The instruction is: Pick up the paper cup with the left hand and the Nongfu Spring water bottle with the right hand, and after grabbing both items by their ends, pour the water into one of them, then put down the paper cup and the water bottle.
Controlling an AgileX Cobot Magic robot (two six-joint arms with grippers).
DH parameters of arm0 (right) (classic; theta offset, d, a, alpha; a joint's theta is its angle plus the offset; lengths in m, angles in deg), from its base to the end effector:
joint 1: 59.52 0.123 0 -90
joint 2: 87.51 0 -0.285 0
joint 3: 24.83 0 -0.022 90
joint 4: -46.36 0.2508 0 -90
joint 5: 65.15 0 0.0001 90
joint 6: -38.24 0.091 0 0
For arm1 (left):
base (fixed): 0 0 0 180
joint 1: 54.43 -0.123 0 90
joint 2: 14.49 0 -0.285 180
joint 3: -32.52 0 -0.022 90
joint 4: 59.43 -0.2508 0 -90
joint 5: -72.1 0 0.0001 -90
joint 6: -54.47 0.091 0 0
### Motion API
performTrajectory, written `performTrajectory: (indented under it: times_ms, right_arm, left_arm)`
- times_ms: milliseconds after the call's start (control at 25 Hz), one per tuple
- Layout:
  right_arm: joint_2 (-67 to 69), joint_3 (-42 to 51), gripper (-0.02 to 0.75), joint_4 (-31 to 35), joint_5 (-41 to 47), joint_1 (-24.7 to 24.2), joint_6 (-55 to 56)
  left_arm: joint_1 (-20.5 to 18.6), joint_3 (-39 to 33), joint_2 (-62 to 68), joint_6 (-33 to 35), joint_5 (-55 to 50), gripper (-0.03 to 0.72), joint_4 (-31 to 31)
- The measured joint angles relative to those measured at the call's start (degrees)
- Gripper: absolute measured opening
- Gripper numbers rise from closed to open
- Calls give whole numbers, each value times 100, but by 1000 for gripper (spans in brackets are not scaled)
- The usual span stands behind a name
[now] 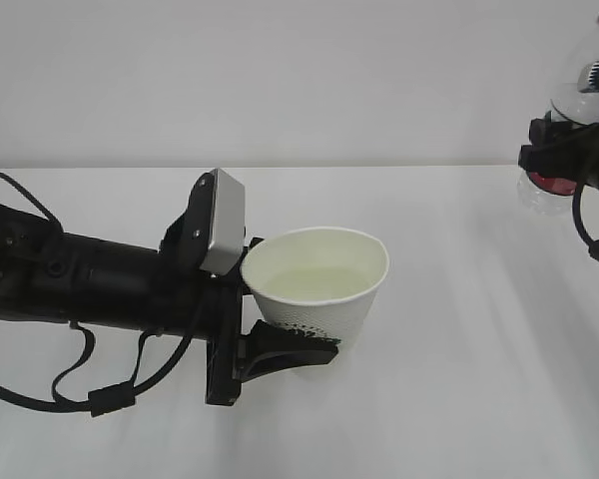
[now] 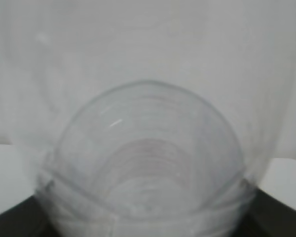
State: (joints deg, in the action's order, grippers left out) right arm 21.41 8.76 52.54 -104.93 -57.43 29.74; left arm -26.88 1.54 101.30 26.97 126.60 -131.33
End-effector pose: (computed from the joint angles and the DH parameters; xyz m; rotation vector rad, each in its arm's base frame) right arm 0.3510 0.0065 0.1866 -0.0421 1.7956 -0.0825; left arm 0.2583 -0.2141 0.1502 1.4289 1.4442 -0.8796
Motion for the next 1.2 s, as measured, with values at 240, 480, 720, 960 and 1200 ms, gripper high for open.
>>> performTrajectory:
  times_ms: [240, 480, 720, 960, 1200]
  right_arm:
    - [310, -17, 481, -287, -120, 0, 48]
    - [793, -30, 481, -540, -435, 0, 303]
    - [1129, -133, 480, -554, -626, 0, 328]
    - [1344, -234, 480, -556, -725, 0, 328]
    - [1474, -334, 480, -556, -748, 0, 328]
  left_arm:
    - [0, 0, 0, 0, 0, 484, 0]
    - [0, 0, 0, 0, 0, 483, 4]
    - [0, 0, 0, 0, 0, 483, 13]
    - [0, 0, 0, 0, 0, 483, 40]
    - [0, 0, 0, 0, 0, 483, 43]
